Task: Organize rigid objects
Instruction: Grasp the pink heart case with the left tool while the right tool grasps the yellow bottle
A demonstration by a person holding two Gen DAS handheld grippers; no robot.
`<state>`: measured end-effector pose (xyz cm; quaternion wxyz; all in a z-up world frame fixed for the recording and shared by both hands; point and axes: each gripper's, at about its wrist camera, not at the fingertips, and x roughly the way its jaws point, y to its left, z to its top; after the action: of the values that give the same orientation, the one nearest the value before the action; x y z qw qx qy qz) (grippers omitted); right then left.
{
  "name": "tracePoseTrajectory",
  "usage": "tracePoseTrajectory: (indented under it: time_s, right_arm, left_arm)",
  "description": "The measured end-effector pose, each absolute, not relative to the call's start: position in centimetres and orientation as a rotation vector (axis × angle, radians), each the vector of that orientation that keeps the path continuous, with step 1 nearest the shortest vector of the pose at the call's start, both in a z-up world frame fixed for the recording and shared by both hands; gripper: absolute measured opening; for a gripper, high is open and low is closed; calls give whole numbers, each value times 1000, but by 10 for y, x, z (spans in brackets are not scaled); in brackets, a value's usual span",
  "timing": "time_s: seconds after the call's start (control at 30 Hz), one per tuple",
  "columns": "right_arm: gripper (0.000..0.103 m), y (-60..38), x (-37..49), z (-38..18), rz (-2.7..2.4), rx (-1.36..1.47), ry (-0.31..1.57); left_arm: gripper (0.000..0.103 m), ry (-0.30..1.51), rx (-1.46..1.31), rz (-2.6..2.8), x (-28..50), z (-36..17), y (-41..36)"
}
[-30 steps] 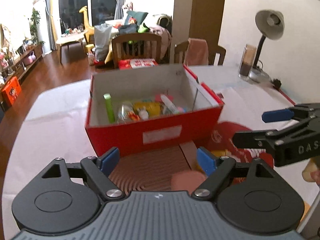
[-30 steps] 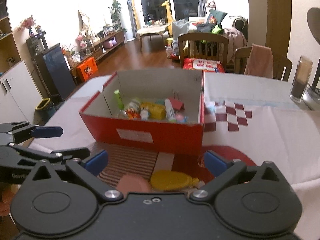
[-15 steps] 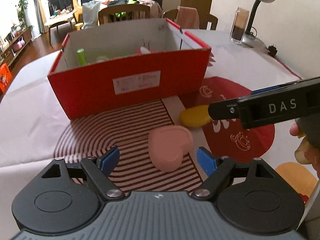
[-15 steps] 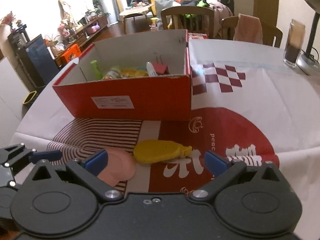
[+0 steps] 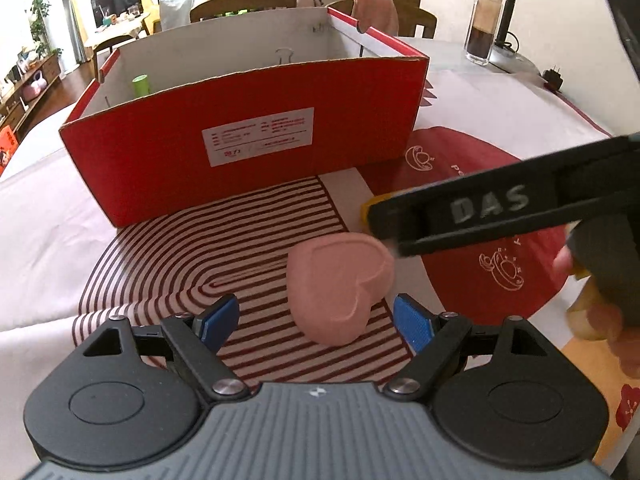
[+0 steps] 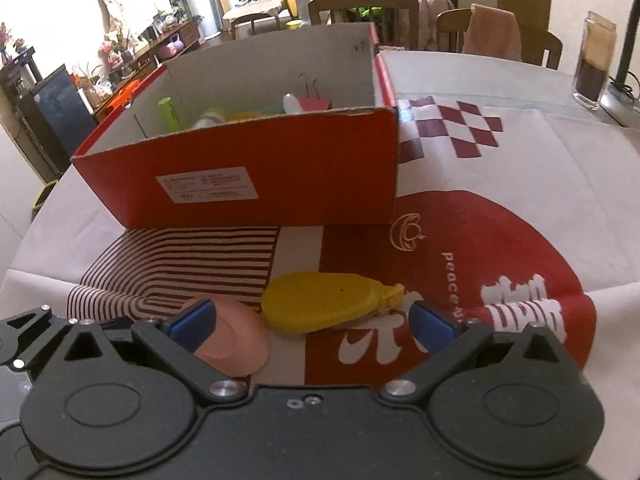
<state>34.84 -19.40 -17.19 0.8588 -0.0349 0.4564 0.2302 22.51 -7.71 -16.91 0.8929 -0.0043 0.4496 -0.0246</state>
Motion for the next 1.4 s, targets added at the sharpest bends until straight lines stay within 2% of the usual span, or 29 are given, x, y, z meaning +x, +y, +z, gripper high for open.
tracePoseTrajectory:
  time_s: [0.53,0.7,1.0,1.07,1.23,1.4]
  right_arm:
    - [102,-187,372,-191,475,2,1032]
    - [97,-192,377,-191,458,40,1044]
    - [97,-191,381,-192,471,40,1049]
    - [97,-191,382,-192,477,40,1050]
    - [96,-193,383,-193,487,50,1045]
    - [87,-196,384,-192,494,65,1041]
  left_arm:
    - [84,927,41,-95,246,-185,-80]
    - [84,912,35,-106,250,-184,-78]
    - [84,918,41,-139,262,-186,-80]
    - [82,922,30,-146,265,-186,-79]
    - [69,931,-12,-173,266,-183,-77]
    - [68,935,-20,-175,266,-181,-76]
